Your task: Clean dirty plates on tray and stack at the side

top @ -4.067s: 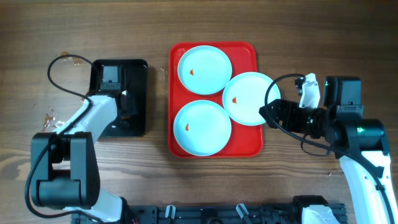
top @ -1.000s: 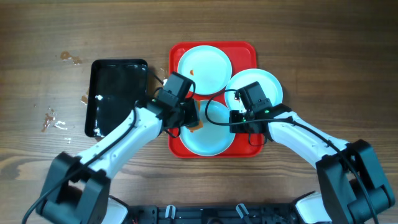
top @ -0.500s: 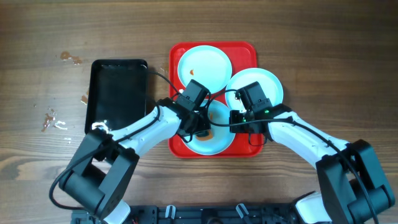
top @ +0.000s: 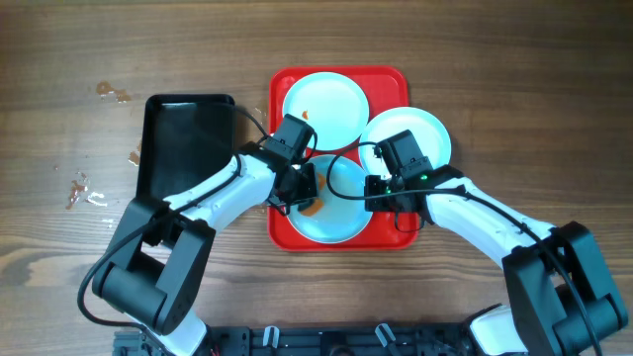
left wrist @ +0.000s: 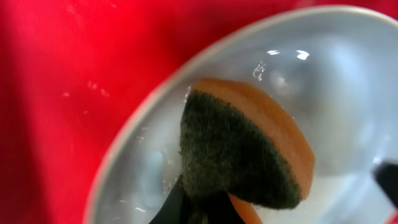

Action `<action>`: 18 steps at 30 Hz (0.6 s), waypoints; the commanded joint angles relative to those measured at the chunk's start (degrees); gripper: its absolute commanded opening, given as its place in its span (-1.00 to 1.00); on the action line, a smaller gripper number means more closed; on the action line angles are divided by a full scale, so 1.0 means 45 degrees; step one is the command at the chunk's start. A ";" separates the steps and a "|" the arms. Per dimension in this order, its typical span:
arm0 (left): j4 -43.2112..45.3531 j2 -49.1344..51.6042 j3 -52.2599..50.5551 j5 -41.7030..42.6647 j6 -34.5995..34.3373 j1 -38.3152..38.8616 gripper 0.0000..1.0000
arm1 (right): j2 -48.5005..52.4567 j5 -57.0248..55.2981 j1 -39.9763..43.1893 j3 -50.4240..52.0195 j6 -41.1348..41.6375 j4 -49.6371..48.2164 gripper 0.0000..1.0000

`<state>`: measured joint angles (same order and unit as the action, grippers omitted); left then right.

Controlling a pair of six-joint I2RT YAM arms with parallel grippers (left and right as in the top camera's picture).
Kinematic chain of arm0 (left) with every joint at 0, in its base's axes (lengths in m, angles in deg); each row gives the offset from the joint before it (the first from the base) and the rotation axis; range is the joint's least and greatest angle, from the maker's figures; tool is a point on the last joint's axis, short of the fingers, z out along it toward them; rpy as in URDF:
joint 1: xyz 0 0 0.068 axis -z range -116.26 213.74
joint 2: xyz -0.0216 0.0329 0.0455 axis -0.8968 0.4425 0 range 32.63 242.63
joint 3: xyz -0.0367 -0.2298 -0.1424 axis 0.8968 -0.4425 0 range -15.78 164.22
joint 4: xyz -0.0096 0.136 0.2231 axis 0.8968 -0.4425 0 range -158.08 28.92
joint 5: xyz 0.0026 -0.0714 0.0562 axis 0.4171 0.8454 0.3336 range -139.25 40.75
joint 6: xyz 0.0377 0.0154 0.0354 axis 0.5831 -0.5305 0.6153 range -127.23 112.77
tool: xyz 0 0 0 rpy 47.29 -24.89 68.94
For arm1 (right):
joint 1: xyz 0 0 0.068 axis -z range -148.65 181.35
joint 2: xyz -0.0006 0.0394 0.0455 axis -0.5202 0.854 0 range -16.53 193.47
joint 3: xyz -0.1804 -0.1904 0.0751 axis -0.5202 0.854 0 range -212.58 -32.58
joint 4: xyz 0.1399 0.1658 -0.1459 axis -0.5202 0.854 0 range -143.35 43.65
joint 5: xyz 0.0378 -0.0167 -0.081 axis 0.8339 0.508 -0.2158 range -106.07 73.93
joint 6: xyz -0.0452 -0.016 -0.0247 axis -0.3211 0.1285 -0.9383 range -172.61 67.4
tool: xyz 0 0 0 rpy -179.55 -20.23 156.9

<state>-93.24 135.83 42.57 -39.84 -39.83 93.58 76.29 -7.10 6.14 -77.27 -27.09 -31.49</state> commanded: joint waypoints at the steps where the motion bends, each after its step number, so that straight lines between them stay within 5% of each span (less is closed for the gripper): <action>1: -0.0981 0.0631 0.0029 -0.3827 0.0583 -0.0209 -0.92 | 0.0141 -0.0238 -0.0005 0.0039 0.0141 0.0170 -0.91; 8: -0.3259 0.0544 0.2064 -0.5591 0.0563 0.0005 -0.92 | 0.0141 -0.0296 0.0000 0.0039 0.0359 0.0345 -0.91; 18: -0.4313 -0.0729 0.3016 -0.5221 0.0432 -0.0029 -0.92 | 0.0136 -0.0423 0.0000 0.0034 0.0461 0.0622 -0.91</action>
<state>-112.30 136.86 54.89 -62.12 -37.93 93.67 76.26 -6.00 5.79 -77.31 -25.58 -29.82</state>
